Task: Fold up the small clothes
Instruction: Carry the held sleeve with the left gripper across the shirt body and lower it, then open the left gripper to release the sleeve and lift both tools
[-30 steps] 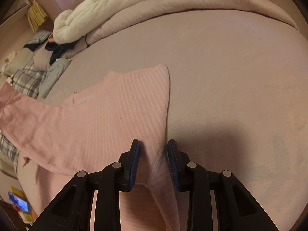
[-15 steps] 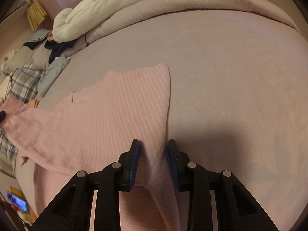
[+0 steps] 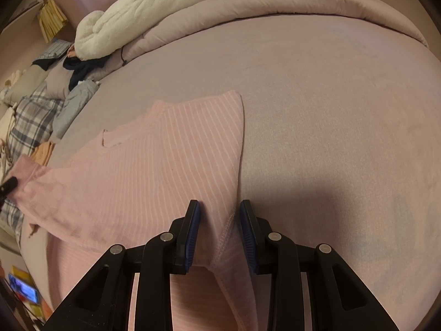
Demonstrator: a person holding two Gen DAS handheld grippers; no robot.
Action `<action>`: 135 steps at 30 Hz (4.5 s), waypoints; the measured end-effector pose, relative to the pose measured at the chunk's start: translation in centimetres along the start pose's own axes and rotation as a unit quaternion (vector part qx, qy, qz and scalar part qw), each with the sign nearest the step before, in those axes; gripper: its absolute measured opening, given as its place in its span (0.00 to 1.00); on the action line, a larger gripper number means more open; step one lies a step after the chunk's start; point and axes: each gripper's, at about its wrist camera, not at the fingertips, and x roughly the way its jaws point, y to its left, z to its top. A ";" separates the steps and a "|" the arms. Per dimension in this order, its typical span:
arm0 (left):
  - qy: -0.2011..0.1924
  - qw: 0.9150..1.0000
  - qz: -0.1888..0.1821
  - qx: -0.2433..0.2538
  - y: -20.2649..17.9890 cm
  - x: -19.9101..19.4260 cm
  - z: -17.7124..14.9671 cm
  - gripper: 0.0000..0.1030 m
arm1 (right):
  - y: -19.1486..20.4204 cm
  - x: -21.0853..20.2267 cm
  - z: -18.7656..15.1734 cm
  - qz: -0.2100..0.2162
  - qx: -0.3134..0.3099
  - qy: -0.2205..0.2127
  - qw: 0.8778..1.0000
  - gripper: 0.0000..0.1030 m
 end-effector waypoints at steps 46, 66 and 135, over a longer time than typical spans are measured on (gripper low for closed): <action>0.107 0.994 0.011 -0.022 4.6 7.5 -5.1 0.16 | 1.0 0.2 -0.8 -0.031 -0.021 -0.014 0.999 0.31; 0.086 0.996 -0.017 0.014 4.9 7.7 -5.5 0.16 | 2.3 0.8 -0.9 -0.118 0.017 -0.002 0.993 0.31; -0.026 0.991 0.020 -0.128 16.2 -5.8 -1.8 0.93 | 4.1 -14.2 -5.7 -0.126 0.048 -0.179 0.975 0.91</action>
